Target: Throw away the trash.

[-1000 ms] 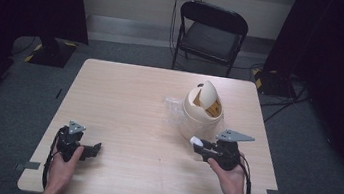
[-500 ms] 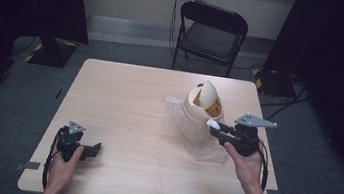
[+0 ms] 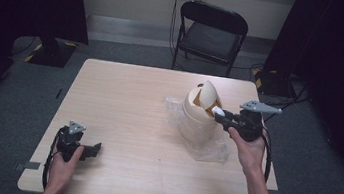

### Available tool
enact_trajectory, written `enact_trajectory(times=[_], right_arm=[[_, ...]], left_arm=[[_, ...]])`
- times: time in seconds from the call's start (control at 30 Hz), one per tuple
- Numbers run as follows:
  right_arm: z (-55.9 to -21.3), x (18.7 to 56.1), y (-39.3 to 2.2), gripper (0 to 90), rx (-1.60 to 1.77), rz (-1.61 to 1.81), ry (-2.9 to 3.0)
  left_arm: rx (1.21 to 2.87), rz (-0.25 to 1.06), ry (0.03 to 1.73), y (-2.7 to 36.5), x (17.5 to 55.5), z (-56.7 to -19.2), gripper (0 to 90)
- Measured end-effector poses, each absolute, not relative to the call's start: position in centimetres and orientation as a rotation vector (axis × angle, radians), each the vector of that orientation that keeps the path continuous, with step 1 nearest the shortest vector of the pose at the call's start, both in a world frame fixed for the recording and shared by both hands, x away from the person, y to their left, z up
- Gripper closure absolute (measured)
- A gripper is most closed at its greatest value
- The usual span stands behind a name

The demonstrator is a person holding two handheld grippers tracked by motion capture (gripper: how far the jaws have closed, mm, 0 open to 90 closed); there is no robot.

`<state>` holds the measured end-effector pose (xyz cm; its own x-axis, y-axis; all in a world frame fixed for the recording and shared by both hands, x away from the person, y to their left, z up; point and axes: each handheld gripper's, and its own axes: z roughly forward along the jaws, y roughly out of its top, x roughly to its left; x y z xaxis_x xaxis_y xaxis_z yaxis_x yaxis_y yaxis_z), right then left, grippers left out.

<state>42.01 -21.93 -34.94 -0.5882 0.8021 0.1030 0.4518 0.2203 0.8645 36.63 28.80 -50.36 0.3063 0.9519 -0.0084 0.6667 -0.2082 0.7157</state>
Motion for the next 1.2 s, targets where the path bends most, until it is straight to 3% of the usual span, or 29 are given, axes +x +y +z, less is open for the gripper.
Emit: enact_trajectory(times=[0.43,1.2], right_arm=[[-36.3,45.6,-21.7,65.5,1.206,1.247,2.188],[-37.7,48.2,-20.7,65.5,1.222,1.192,2.244]], left_arm=[[1.958,0.593,1.432,28.8,36.6,-50.4,0.1],[1.960,0.590,1.429,28.8,36.6,-50.4,0.0]])
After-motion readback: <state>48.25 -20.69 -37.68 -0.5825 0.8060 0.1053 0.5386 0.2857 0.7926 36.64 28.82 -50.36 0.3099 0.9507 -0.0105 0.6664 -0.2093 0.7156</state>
